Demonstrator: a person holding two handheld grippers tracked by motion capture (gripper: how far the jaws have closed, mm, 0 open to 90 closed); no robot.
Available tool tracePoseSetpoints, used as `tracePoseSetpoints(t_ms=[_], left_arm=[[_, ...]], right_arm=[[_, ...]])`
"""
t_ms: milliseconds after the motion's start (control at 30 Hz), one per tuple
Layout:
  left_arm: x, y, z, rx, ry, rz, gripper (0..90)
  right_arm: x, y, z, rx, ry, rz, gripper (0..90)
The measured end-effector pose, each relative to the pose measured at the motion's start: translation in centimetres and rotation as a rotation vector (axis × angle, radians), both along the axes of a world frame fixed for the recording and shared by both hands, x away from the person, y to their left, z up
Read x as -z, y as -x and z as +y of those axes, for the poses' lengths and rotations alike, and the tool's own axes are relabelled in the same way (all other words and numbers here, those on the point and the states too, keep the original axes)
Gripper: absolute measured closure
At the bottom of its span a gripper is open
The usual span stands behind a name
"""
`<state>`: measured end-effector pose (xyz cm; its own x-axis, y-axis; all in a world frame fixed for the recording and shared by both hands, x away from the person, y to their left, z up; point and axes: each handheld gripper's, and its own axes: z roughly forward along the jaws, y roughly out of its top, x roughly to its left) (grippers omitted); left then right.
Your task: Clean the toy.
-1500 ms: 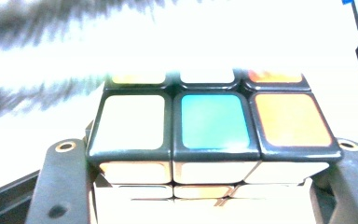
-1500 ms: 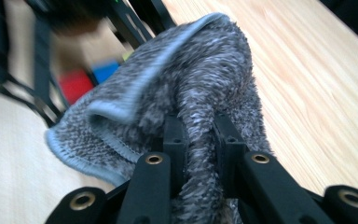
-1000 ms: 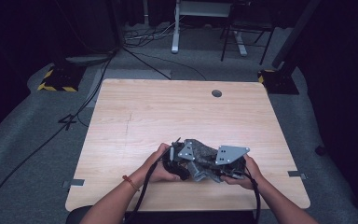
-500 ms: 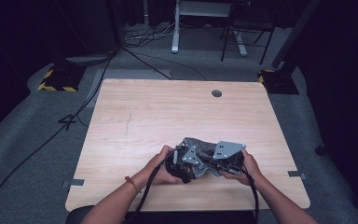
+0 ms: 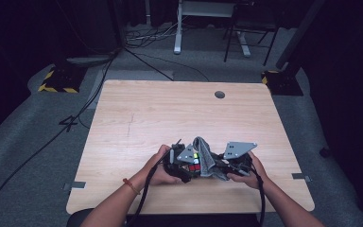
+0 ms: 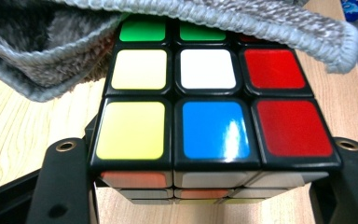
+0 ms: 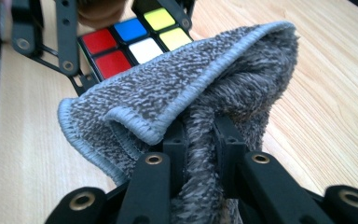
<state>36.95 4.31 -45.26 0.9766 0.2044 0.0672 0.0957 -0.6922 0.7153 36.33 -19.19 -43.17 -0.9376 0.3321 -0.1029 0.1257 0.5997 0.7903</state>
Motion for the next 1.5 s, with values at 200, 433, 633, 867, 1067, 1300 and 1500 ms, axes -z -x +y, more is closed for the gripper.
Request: tracePoseSetpoints(t_ms=[200, 433, 633, 867, 1067, 1300, 1500], left_arm=[[0.5, 0.1, -0.8, 0.023, -0.045, 0.001, 33.2], [0.6, 0.0, -0.9, 0.007, -0.038, -0.006, 33.4], [-0.2, -0.1, 0.0, -0.028, -0.005, -0.031, 33.5], [-0.5, -0.4, 0.7, -0.057, 0.007, -0.03, 33.5], [0.3, -0.4, 0.0, -0.042, -0.016, -0.006, 33.5], [0.8, -0.1, -1.3, -0.005, -0.031, 0.008, 33.3], [0.8, -0.3, -0.9, -0.029, -0.032, 0.003, 33.5]], right_arm=[[-0.7, 0.5, 0.0, -0.053, -0.117, 0.015, 78.8], [-0.8, 0.7, 0.6, -0.043, -0.095, -0.008, 78.9], [-0.1, 0.0, -0.2, -0.012, -0.047, 0.006, 78.9], [0.7, -0.3, 0.0, -0.053, 0.003, 0.061, 78.9], [-0.4, 0.6, 0.2, -0.098, -0.085, 0.038, 78.8], [-1.1, 1.2, 1.0, -0.125, -0.17, 0.019, 78.7], [-0.9, 0.8, 0.7, -0.089, -0.123, 0.003, 78.8]])
